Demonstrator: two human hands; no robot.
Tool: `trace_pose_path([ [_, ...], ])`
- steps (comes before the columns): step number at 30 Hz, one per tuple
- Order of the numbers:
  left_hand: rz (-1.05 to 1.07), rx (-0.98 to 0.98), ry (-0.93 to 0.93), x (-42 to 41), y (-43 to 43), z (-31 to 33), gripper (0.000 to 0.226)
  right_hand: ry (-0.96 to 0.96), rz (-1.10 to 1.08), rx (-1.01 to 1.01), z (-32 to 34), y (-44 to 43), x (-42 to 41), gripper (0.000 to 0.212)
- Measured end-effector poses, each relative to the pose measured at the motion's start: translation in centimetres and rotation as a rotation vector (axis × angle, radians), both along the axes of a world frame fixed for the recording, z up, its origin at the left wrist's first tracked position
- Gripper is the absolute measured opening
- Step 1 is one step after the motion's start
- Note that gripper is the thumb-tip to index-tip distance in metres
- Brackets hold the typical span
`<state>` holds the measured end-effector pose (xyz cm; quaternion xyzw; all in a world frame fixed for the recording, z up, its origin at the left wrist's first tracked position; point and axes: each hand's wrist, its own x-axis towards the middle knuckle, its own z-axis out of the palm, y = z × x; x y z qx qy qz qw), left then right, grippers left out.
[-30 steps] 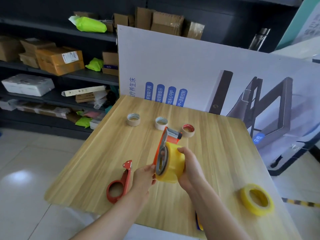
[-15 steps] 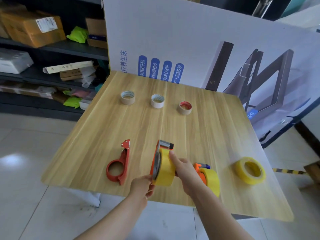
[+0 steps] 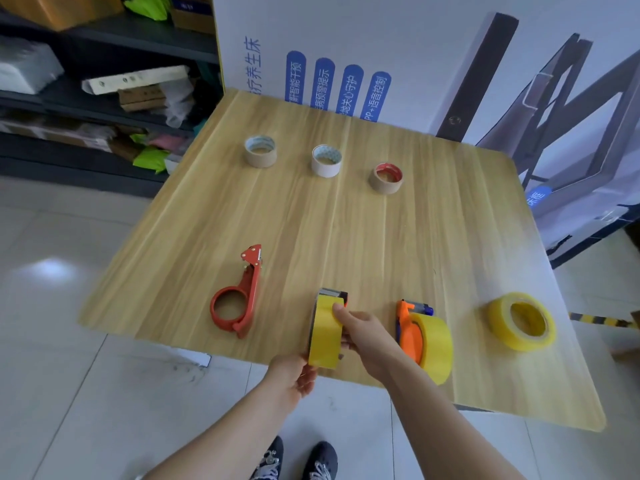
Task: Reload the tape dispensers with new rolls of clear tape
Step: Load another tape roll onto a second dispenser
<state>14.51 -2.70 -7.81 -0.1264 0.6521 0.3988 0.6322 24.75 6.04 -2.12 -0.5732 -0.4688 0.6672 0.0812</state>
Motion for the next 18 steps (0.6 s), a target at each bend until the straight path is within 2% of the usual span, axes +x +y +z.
trace_pose_path([
  [4, 0.04, -0.015, 0.018, 0.1, 0.1, -0.3, 0.03, -0.067, 0.033, -0.011, -0.6, 0.0, -0.2, 0.05],
  [7, 0.055, -0.037, 0.021, 0.3, 0.1, -0.5, 0.026, -0.099, 0.084, 0.011, -0.6, 0.0, 0.4, 0.048],
  [10, -0.108, -0.038, 0.092, 0.5, -0.3, -0.2, 0.018, -0.126, 0.09, 0.011, -0.7, -0.2, 0.9, 0.041],
  [12, -0.3, -0.016, 0.254, 0.4, -0.4, 0.8, 0.019, -0.157, 0.087, 0.023, -0.7, -0.6, 0.8, 0.04],
  [14, -0.37, 0.125, 0.446, 0.0, -0.5, 2.2, 0.021, -0.175, 0.082, 0.032, -1.0, -1.1, 0.8, 0.045],
  [15, -0.358, 0.229, 0.475, -0.3, -0.6, 2.9, 0.028, -0.182, 0.075, 0.04, -0.9, -1.3, 0.7, 0.046],
  [16, -0.347, 0.336, 0.453, -0.5, -0.6, 3.6, 0.033, -0.186, 0.062, 0.044, -0.8, -1.4, 0.8, 0.046],
  [18, -0.428, 0.497, 0.412, -0.9, -0.5, 4.2, 0.028, -0.194, 0.019, 0.059, -0.9, -1.6, 0.9, 0.049],
])
